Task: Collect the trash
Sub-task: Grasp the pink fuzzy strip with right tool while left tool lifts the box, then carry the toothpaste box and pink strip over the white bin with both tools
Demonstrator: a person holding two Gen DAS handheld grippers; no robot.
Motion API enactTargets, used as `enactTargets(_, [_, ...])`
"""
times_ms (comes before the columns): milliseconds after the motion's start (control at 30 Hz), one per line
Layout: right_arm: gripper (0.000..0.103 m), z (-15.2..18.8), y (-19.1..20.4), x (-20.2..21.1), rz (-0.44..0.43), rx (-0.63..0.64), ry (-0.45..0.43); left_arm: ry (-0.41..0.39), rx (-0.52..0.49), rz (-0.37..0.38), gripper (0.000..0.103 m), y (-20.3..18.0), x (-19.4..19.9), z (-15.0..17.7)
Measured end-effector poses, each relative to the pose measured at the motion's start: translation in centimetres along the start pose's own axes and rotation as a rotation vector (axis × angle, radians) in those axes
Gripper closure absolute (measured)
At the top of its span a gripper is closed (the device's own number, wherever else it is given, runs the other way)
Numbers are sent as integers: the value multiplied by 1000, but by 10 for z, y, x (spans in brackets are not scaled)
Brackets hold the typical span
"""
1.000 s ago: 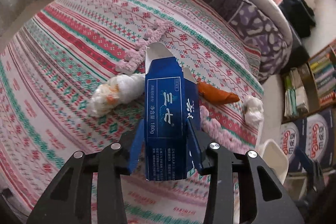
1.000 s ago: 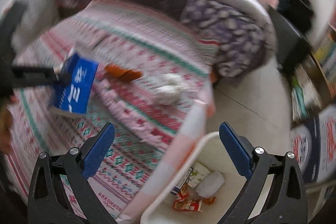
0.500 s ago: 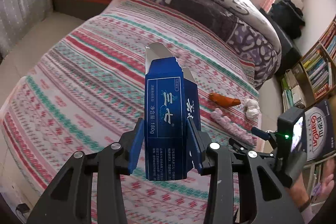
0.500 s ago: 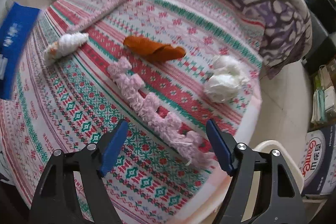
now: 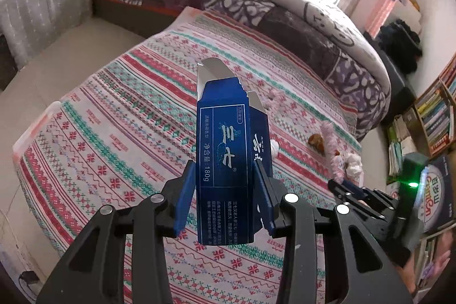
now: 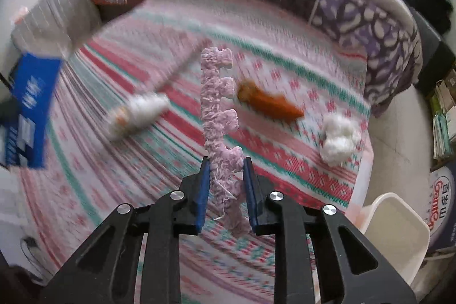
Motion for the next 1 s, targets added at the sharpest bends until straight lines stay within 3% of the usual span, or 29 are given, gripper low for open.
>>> enactTargets(300, [81,-25,27,61,-62,-86,-183,-137,-16,-121,63,11,26,-16])
enactTargets(500, [81,-32,36,91,-94,-111,-271,-188,-26,-158,63,9,37,-23])
enactTargets(800, [81,-33,33,108,-100,-119,-315,-150,19,-109,63,7,29,-20])
enactTargets(1000, [81,-33,25,112,-89,-133,-326,-170,18,-102,63,0,32,-24])
Point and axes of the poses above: each gripper's, at about its wrist camera, not at the fingertips, and x roughly against the way its jaws point, y to its left, z to its underside, the point moved 9 cm from there along -x, roughly the way its jaws point, and after that the axes turned 8 degrees about -x, right-handed, at the moved point
